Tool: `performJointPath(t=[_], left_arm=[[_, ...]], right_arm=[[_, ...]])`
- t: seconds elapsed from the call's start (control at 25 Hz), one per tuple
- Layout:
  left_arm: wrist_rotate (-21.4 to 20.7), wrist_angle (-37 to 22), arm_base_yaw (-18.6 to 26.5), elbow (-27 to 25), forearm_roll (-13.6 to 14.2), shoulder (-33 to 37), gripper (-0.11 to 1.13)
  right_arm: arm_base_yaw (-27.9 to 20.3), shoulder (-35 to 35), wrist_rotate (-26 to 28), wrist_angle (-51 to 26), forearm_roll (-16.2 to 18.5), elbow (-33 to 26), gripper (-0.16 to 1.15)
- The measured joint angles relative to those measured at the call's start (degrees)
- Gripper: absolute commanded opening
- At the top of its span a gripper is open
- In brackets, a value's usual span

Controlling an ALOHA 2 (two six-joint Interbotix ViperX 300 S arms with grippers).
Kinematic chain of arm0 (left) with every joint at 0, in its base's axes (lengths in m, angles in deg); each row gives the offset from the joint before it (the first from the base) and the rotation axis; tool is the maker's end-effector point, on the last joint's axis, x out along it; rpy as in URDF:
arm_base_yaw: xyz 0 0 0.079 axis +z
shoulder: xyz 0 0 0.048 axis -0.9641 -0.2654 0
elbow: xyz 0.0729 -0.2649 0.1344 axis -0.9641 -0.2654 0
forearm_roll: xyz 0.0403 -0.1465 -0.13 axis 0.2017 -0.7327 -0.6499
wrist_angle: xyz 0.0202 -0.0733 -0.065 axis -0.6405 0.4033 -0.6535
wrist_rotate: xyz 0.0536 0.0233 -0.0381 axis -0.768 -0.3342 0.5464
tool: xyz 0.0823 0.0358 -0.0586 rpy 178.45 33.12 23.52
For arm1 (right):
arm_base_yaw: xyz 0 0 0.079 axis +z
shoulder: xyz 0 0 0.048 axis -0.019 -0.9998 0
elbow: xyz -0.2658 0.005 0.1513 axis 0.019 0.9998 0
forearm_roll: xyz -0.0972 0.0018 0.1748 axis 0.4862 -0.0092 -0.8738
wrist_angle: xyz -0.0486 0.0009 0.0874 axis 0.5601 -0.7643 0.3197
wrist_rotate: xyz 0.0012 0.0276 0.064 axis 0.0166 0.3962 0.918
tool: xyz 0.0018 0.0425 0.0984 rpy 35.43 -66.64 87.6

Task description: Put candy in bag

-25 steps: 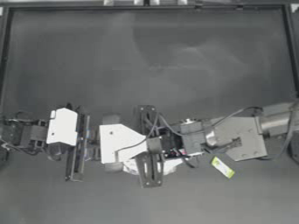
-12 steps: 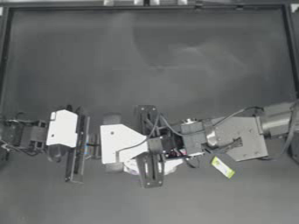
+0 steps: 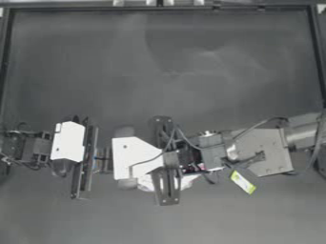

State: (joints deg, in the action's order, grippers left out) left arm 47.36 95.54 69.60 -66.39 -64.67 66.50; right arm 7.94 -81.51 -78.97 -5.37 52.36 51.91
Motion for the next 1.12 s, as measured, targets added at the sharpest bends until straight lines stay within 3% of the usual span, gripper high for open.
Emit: performJointPath(t=[1.12], left_arm=[[-0.3, 0.0, 0.2, -0.1, 0.1, 0.0, 0.05]], right_arm=[[0.0, 6.9, 8.9, -0.1, 0.6, 12.0, 0.06]])
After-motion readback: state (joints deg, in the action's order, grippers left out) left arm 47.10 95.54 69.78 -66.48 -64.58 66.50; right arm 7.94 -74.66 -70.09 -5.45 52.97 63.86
